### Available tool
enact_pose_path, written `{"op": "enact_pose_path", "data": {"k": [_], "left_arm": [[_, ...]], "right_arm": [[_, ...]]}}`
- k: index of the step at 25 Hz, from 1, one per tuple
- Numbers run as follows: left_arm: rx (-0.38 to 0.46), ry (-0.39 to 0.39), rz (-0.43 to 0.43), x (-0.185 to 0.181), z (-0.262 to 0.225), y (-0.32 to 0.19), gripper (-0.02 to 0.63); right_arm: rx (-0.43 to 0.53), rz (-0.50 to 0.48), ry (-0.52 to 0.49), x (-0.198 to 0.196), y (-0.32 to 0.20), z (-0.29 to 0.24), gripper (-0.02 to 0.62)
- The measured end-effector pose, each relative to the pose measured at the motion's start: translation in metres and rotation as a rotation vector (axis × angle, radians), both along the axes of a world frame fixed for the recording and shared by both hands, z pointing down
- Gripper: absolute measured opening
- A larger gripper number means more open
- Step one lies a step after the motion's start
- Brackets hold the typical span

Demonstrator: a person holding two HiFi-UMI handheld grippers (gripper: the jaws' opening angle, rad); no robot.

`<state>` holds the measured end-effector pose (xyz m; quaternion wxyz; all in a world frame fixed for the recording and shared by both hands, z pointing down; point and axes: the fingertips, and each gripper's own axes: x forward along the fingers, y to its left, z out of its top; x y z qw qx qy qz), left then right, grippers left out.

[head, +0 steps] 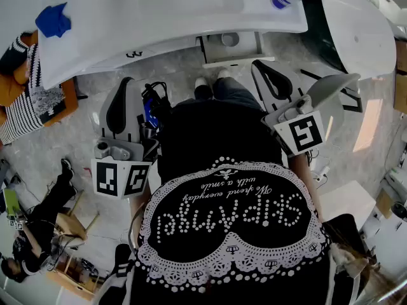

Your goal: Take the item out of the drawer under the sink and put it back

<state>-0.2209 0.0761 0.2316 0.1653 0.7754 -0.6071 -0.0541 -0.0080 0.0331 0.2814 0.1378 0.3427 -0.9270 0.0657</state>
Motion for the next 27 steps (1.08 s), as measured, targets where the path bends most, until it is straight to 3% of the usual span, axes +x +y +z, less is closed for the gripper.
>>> {"op": "enact_pose_path", "data": {"k": [27], "left_arm": [[0.016, -0.008, 0.02, 0.016, -0.007, 0.01, 0.003]], "right_arm": [[0.002, 0.016, -0.002, 0.012, 0.011, 0.002, 0.018]]}}
